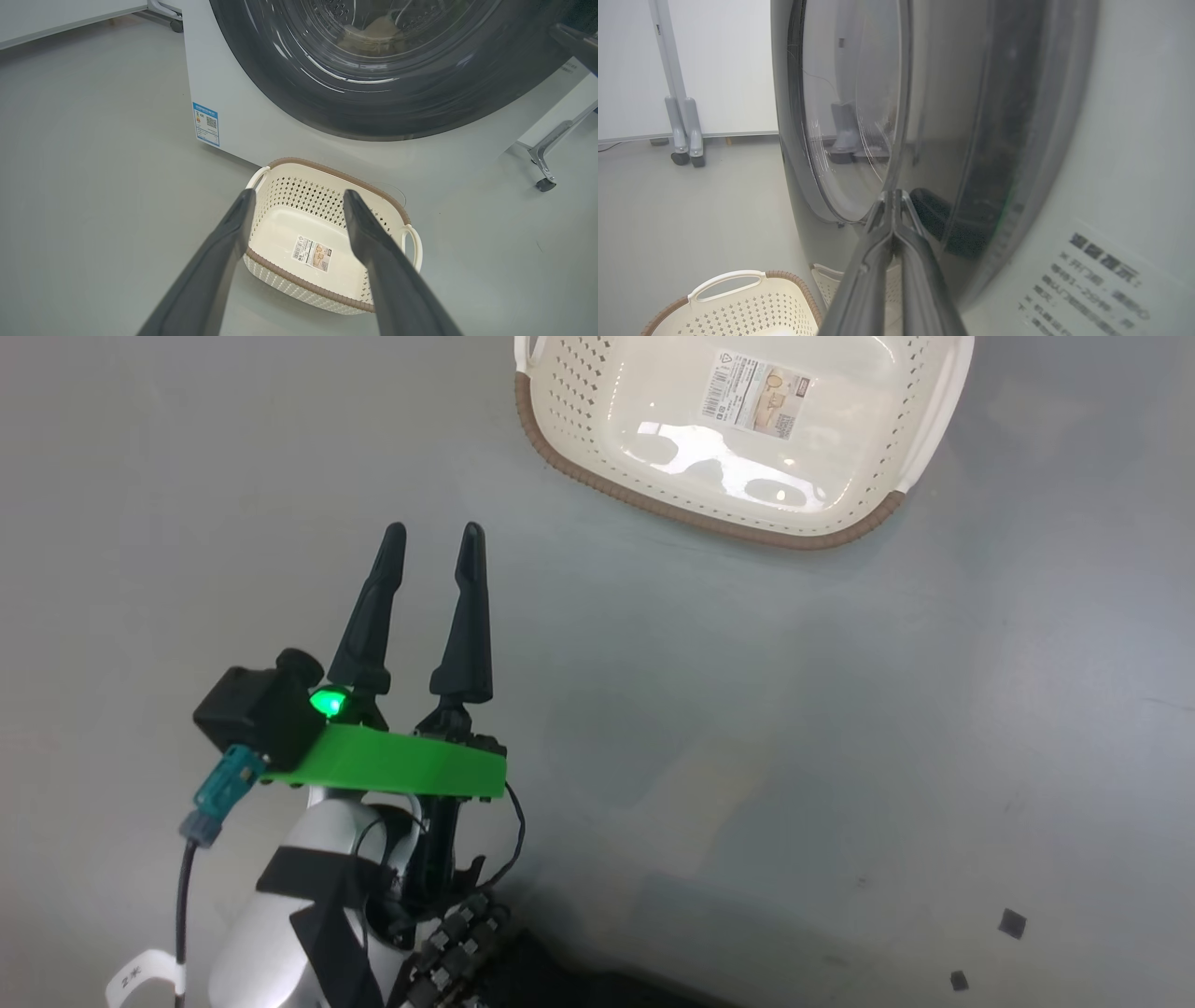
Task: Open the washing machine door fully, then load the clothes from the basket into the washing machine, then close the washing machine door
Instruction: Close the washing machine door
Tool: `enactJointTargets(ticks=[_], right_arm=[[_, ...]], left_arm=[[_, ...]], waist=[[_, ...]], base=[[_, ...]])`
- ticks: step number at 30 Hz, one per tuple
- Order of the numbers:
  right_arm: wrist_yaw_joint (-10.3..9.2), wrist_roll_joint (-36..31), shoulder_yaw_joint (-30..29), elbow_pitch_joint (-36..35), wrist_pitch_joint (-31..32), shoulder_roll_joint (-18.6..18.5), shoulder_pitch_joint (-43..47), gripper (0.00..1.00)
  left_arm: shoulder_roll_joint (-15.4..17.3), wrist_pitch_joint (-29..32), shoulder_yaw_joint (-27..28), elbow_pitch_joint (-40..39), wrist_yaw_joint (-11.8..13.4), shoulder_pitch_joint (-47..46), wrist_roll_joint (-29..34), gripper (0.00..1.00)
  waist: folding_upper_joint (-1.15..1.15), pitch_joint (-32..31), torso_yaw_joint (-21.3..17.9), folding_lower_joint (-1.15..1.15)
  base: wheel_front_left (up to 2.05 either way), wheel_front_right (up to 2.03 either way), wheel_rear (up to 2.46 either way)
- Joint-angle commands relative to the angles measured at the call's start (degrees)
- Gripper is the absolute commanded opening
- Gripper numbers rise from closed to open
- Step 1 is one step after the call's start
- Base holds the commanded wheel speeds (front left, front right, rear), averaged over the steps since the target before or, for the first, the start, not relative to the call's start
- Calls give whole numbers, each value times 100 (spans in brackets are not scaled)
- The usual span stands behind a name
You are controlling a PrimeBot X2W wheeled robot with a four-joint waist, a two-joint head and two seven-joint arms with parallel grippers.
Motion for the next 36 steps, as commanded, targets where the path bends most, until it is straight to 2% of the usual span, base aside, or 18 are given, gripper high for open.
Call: enactJointTargets(ticks=[1,9,19,27,36], right_arm=[[-128,-32,-303,28,12,-24,-240,0],[-128,-26,-341,15,12,59,-72,0],[-128,59,-420,-293,12,210,731,0],[-128,179,-617,-850,12,403,1893,0],[-128,139,-1090,-1512,12,713,3252,0]], left_arm=[[132,-39,178,-150,37,39,-46,100],[132,-39,237,-117,33,46,5,100],[132,-39,379,17,-31,143,210,100],[132,-39,637,207,-142,366,500,100],[132,-39,883,399,-229,719,803,100]], waist=[[0,-11,-1,0],[0,-153,-94,0],[0,-653,-372,0],[0,-1454,-794,0],[0,-2332,-1349,0]], base=[[0,0,0],[0,0,0],[0,0,0],[0,0,0],[0,0,0]])
